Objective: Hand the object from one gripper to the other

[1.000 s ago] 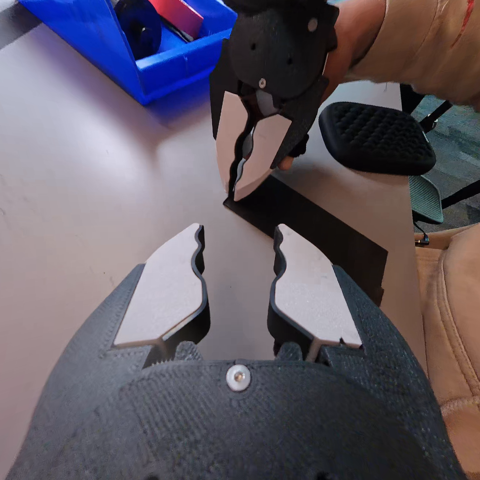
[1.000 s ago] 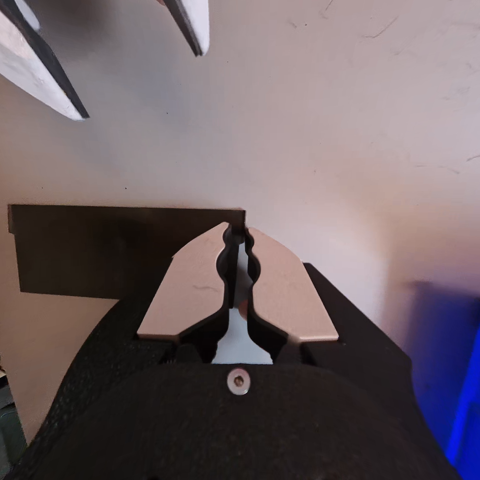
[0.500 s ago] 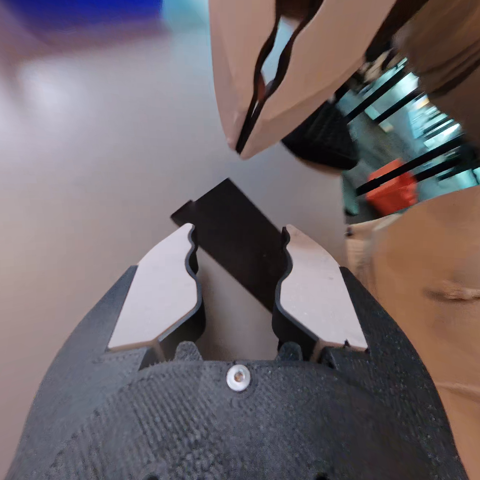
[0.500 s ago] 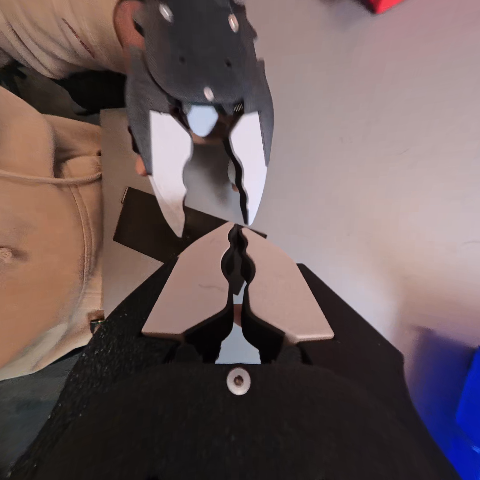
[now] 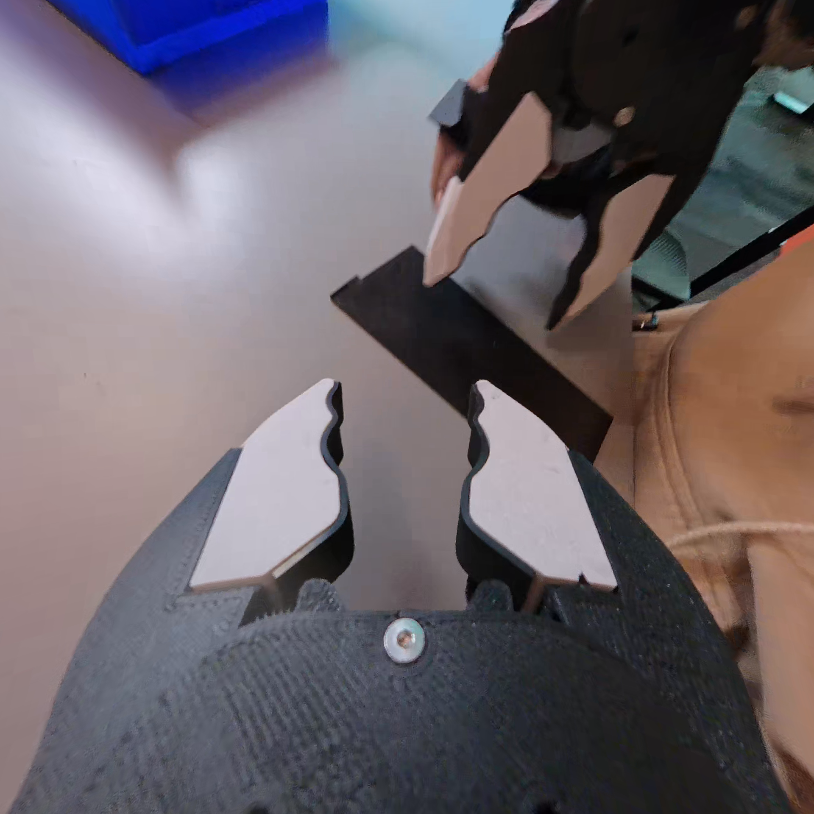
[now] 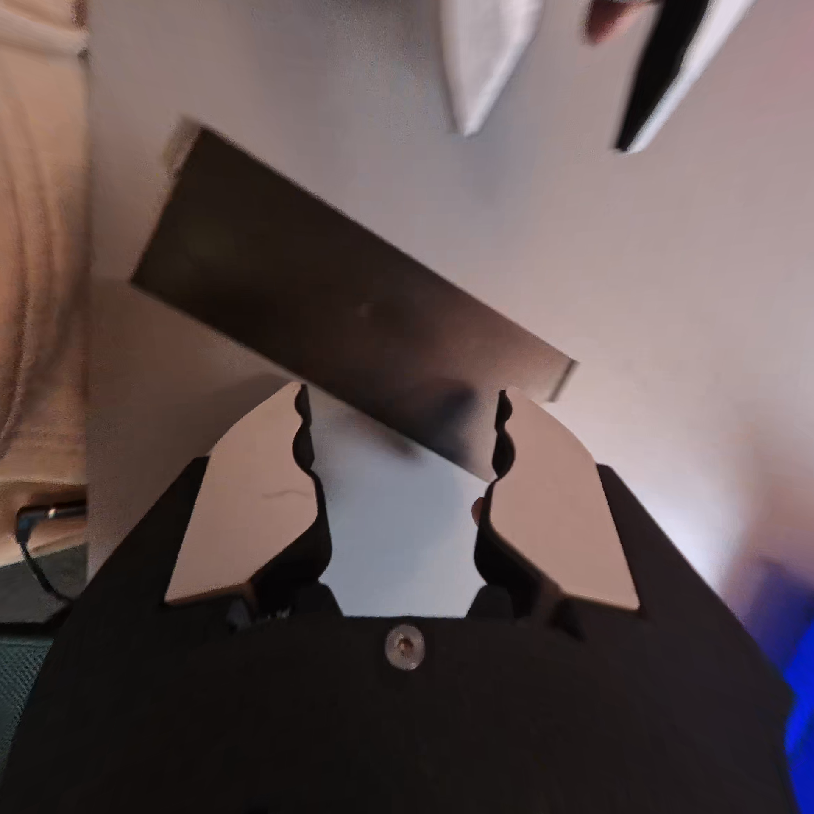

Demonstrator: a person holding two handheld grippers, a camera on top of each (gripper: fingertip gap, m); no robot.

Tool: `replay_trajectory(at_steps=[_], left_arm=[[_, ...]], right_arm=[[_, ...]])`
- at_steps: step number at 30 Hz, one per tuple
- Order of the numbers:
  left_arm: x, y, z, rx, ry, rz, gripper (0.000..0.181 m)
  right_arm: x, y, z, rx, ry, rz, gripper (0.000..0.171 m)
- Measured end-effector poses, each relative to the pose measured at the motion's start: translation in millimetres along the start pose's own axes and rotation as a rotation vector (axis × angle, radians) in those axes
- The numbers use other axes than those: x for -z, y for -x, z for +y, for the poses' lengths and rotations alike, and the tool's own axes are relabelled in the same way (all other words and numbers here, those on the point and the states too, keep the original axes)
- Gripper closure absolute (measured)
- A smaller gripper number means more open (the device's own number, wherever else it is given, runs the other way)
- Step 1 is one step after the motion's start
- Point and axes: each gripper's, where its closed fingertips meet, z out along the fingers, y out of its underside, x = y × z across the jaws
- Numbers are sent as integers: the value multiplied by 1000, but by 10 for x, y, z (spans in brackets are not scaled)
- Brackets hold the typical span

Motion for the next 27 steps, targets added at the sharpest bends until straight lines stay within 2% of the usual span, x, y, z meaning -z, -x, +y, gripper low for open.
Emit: replay_trajectory(at_steps=[1,4,7,14,16,18,21,27], left_arm=[[39,-6,81,-7,14,-16,127],[127,1,304,0,44,-57,127],[176,1,434,13,58,-78,128],[378,29,428,-10,14,-152,130],[447,43,429,-7,-15,-159,132],[500,66,429,8,-50,-158,134],[535,76,450,26,-66,-146,134],[470,-73,469,16,-58,-75,129]], right_arm=[[-7,135,-13,56,-1,-13,87],[-55,383,-63,214,28,-38,84],[-149,387,-185,364,90,-69,80],[-384,361,-285,586,306,-327,74],[-395,311,-311,640,322,-338,83],[-410,273,-351,628,322,-334,94],[-414,276,-354,587,317,-322,94],[-386,226,-374,356,179,-317,95]])
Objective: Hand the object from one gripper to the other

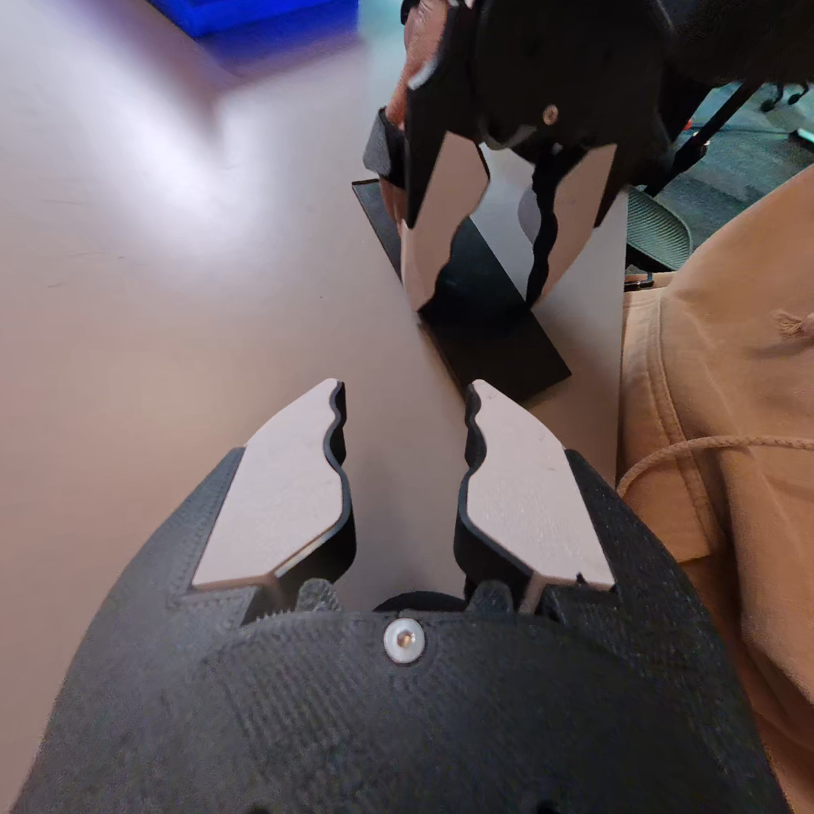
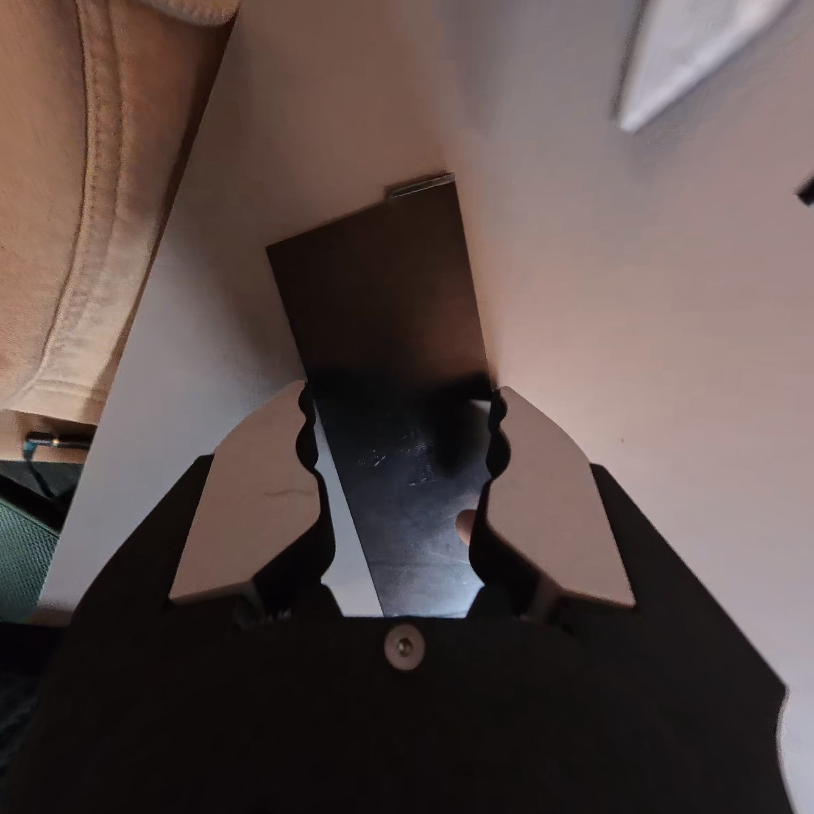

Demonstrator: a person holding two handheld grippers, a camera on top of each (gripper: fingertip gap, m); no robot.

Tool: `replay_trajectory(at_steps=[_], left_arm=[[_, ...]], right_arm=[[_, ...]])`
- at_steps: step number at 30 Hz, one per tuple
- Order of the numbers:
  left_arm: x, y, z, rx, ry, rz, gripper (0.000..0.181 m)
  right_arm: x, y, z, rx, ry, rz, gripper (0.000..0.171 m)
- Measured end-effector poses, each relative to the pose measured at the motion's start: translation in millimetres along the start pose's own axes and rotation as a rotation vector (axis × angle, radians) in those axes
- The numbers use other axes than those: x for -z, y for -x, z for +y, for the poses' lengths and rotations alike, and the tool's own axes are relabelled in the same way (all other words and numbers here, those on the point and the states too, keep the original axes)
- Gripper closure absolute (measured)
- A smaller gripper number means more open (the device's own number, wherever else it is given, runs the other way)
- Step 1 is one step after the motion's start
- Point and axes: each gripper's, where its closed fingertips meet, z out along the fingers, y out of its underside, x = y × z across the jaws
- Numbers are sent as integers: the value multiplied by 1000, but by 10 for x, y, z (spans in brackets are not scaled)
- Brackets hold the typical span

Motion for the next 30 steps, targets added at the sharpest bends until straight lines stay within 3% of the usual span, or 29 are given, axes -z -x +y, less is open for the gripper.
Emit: replay_trajectory(at_steps=[5,12,14,15,16,18,20,22,24,30], left_arm=[[-59,-128,-27,71,-13,87,122],[-190,-424,-390,432,-207,406,114],[-261,-435,-513,525,-256,439,125],[-320,-377,-531,538,-262,403,147],[-365,-307,-533,517,-267,357,180],[-370,-208,-540,448,-260,302,181],[-339,-92,-470,309,-195,189,181],[-296,-6,-393,188,-123,71,181],[-277,-57,-337,171,-70,71,181],[-346,-200,-204,202,-58,141,175]], right_arm=[[255,-65,0,-143,-157,34,95],[583,-234,-62,-200,-280,207,95],[617,-327,-75,-205,-259,308,96],[678,-448,-65,-207,-248,423,97],[752,-508,-136,-199,-302,493,99],[760,-486,-136,-220,-259,484,102],[902,-522,-99,-175,-241,580,105],[989,-434,-3,-185,-243,549,107],[943,-267,135,-209,-234,448,103],[350,344,449,-142,-42,215,85]])
